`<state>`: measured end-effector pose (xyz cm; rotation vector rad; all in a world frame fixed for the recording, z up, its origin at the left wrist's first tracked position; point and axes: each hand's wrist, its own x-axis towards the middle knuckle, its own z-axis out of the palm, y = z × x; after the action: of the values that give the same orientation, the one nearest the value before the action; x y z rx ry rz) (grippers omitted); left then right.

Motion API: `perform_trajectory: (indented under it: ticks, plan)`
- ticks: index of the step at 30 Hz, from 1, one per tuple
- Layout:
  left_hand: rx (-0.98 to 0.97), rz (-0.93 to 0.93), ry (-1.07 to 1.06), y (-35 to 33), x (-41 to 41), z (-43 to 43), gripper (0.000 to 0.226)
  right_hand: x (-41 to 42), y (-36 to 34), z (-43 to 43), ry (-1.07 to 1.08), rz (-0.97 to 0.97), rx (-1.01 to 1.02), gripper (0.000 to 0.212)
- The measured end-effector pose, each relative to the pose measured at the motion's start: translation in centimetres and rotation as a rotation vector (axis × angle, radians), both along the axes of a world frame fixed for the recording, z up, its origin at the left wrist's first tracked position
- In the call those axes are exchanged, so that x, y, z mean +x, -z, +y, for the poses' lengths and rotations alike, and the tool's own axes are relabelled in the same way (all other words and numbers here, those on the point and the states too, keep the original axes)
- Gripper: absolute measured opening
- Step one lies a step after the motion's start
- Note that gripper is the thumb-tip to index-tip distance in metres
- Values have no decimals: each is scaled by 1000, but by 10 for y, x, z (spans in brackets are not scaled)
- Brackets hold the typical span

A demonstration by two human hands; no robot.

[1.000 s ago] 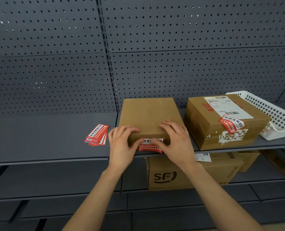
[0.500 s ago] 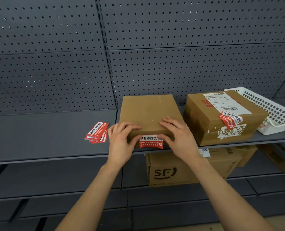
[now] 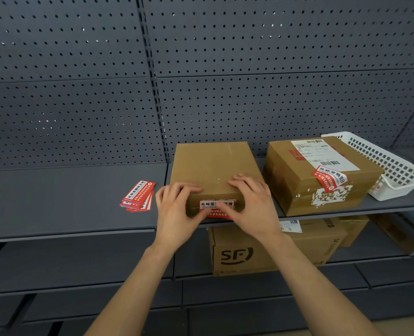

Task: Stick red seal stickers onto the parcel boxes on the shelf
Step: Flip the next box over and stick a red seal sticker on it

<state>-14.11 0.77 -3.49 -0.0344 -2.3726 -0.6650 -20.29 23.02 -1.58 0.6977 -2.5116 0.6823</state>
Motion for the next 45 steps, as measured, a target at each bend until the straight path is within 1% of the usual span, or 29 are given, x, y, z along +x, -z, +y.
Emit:
perform_trajectory:
  ticks: [4, 8, 17, 22, 30, 45]
  plan:
    - [-28, 18, -45, 3, 0, 9, 61, -1, 8, -4, 25, 79, 40, 71]
    - [-42, 16, -59, 7, -3, 8, 62, -3, 12, -2, 20, 110, 64, 78]
    - [-66, 56, -65, 12, -5, 8, 62, -3, 18, -4, 35, 129, 63, 83]
    - [-83, 71, -48, 15, -6, 5, 65, -4, 20, -4, 39, 132, 92, 91]
    - [-113, 93, -47, 17, -5, 5, 70, -5, 22, -4, 48, 164, 105, 91]
    - [-170, 75, -40, 20, -6, 1, 75, -9, 27, -2, 44, 204, 135, 94]
